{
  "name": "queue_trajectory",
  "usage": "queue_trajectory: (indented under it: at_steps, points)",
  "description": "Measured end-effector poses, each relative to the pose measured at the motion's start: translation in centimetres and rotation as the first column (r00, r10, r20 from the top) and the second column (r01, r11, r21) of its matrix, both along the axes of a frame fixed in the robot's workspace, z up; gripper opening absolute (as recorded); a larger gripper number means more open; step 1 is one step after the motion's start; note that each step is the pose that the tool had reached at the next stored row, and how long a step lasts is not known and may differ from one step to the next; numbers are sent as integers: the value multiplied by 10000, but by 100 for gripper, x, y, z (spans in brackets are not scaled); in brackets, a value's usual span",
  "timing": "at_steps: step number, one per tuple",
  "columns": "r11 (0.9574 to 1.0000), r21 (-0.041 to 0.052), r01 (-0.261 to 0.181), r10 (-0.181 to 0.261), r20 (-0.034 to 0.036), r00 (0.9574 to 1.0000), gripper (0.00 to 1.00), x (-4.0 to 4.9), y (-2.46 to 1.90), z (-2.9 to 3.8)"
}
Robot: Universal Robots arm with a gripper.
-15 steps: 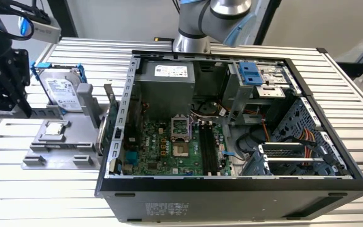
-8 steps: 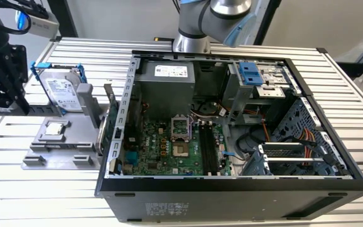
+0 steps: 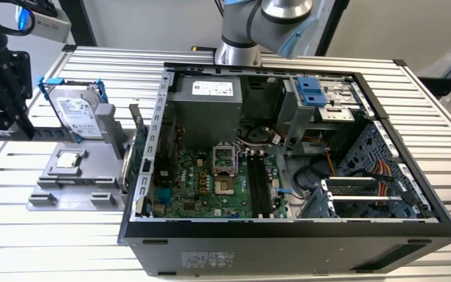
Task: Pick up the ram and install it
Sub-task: 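Pick up the ram and move it above insertion slot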
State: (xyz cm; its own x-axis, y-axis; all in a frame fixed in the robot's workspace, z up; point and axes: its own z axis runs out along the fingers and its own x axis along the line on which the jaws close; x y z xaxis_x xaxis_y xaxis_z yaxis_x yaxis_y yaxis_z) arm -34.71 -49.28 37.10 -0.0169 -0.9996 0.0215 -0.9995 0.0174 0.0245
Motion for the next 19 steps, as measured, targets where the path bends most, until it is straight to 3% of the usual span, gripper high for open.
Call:
queue_trajectory:
  at_steps: [9, 19]
  points:
    - [10000, -8, 0, 0, -3, 10000, 0, 2, 0, 2]
    - [10000, -6, 1, -1, -1, 10000, 0, 84, 0, 1]
